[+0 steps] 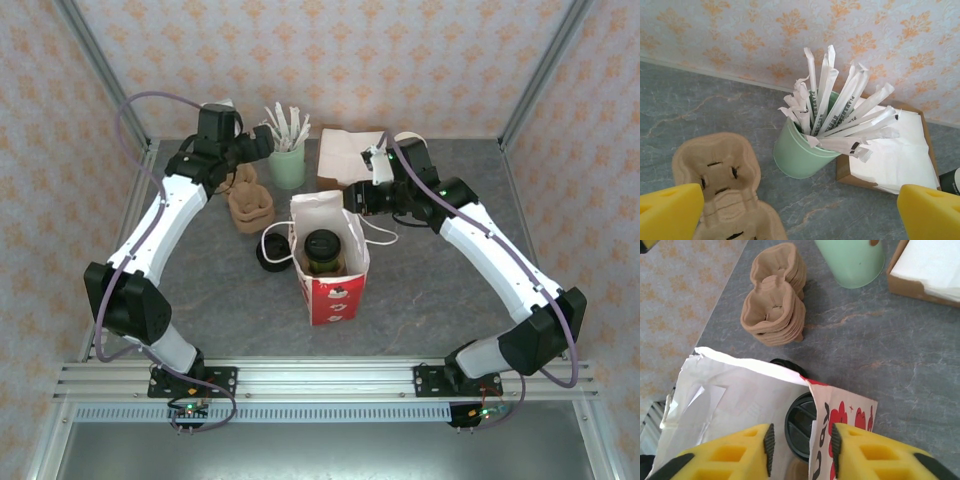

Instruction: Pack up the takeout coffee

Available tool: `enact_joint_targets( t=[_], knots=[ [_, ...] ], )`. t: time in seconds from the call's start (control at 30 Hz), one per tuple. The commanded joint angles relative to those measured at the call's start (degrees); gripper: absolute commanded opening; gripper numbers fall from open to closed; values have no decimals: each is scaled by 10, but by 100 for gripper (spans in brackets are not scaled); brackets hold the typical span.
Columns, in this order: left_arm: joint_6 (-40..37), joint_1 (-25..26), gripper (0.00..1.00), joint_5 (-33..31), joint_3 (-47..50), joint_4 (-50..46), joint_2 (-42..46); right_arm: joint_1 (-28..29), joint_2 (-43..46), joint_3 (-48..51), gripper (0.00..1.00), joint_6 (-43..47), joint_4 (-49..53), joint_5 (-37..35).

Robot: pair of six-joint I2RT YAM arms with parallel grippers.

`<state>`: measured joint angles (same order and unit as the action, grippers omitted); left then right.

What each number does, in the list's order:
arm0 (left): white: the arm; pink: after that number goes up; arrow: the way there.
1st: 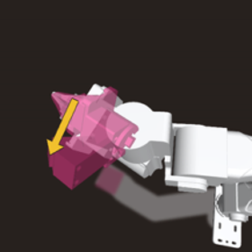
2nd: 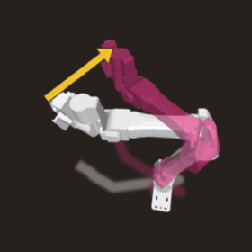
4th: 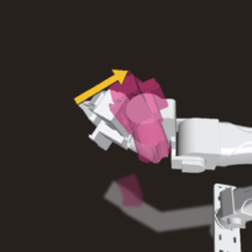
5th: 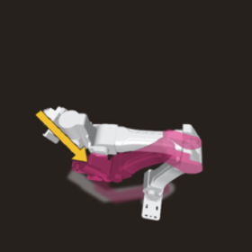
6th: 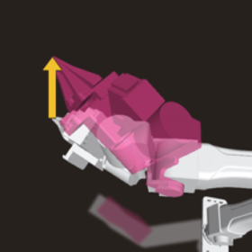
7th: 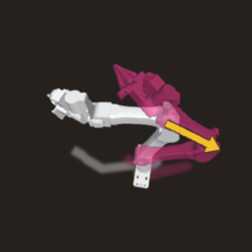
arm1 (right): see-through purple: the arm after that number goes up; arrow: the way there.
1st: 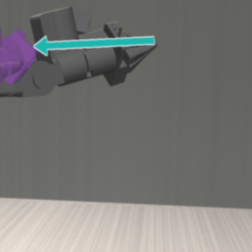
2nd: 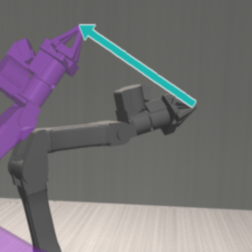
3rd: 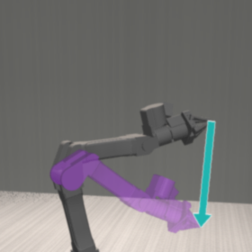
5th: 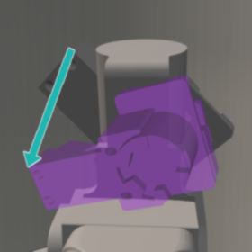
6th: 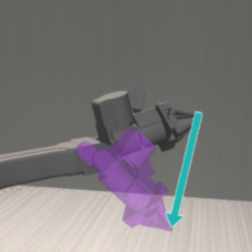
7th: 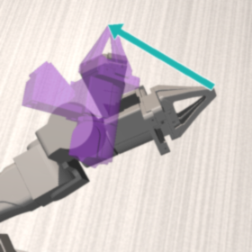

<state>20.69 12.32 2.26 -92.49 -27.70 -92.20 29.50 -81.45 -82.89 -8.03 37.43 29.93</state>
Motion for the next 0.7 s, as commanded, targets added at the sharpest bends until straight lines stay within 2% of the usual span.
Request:
enact_joint_targets(
  t=[0.0, 0.1, 0.27, 0.33, 0.43, 0.57, 0.67],
  knots=[
    [8, -2, 100, -11, -48, -50, -8, 3, 28, -1, 41, -15, -26, -36],
    [34, -3, 100, -23, -103, -104, -29, 1, 30, -22, 46, -39, -10, -91],
    [65, -3, 98, -23, -218, -194, -91, -12, 8, -78, 51, -95, 29, -132],
    [61, -3, 95, -13, -244, -197, -111, -24, -9, -100, 53, -125, 45, -122],
    [69, -3, 93, -48, -262, -205, -126, -33, -29, -126, 53, -152, 54, -87],
    [76, -3, 86, -54, -261, -203, -125, -34, -51, -165, 52, -150, 73, -27],
    [76, -1, 81, -43, -236, -196, -109, -34, -59, -183, 50, -160, 90, -19]
  ],
)
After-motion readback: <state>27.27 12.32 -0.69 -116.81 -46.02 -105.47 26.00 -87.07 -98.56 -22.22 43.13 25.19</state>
